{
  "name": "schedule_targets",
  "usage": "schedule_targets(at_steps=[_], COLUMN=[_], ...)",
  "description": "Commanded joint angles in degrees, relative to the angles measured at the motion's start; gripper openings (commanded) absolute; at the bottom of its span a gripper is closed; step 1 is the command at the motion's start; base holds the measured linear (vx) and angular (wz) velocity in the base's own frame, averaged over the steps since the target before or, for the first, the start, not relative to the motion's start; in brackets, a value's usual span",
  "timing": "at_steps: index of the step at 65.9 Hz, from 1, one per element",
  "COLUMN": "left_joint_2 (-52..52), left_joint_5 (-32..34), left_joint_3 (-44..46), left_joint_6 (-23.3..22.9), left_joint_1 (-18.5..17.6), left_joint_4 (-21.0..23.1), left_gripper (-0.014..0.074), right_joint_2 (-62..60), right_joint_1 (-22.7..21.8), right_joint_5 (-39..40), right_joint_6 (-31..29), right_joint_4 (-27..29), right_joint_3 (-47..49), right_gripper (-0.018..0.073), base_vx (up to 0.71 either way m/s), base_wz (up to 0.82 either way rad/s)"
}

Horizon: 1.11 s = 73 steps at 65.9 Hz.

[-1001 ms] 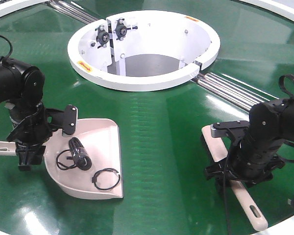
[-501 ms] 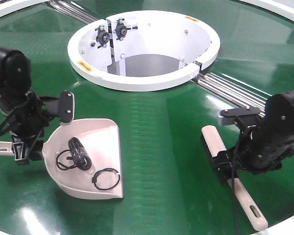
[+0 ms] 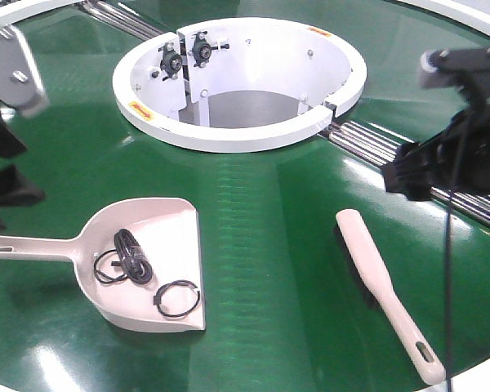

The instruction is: Clean and inspect green conveyor with broom and dustpan

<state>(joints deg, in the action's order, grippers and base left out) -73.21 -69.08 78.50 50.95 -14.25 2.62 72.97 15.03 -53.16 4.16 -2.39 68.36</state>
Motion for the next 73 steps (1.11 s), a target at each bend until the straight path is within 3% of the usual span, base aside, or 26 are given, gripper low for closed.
schedule_targets(at_steps=[1, 9, 21, 38, 46, 54, 66, 73], left_joint_2=[5.75, 11.82, 22.08, 40.81, 49.55, 55.04, 55.95, 55.95], left_joint_5=[6.15, 9.72, 22.95, 46.23, 54.55, 59.48, 61.21, 62.36], left_joint_3=[1.77, 1.47, -4.92, -30.17, -42.80, -52.73, -60.74, -62.73], left_joint_6=[-1.94, -8.57, -20.39, -26.46, -32.10, -36.64, -44.58, -45.08], left_joint_1=[-0.27, -0.27, -0.27, -0.27, -0.27, -0.27, -0.27, -0.27], left_joint_4=[2.54, 4.79, 4.55, 4.32, 4.32, 4.32, 4.33, 4.23], left_gripper=[0.0440, 0.0439, 0.0439, 0.0439, 0.0439, 0.0439, 0.0430, 0.0386], right_joint_2=[-5.81, -12.34, -23.29, -41.64, -49.91, -57.39, -62.71, -62.71], right_joint_1=[-0.29, -0.29, -0.29, -0.29, -0.29, -0.29, -0.29, -0.29], right_joint_5=[4.69, 7.56, 16.05, 31.67, 35.54, 38.59, 44.47, 44.87], right_joint_6=[-2.29, -3.64, -5.51, -5.51, -6.52, -6.62, -8.17, -8.46], right_joint_4=[-0.73, -0.20, -0.17, -0.41, -0.59, -0.59, -0.59, -0.08], right_joint_3=[1.78, 1.78, -3.07, -21.24, -29.73, -37.88, -49.20, -52.25], right_gripper=[0.0527, 0.0526, 0.0526, 0.0526, 0.0526, 0.0526, 0.0526, 0.0516], base_vx=[0.00, 0.00, 0.00, 0.00, 0.00, 0.00, 0.00, 0.00], base_wz=[0.00, 0.00, 0.00, 0.00, 0.00, 0.00, 0.00, 0.00])
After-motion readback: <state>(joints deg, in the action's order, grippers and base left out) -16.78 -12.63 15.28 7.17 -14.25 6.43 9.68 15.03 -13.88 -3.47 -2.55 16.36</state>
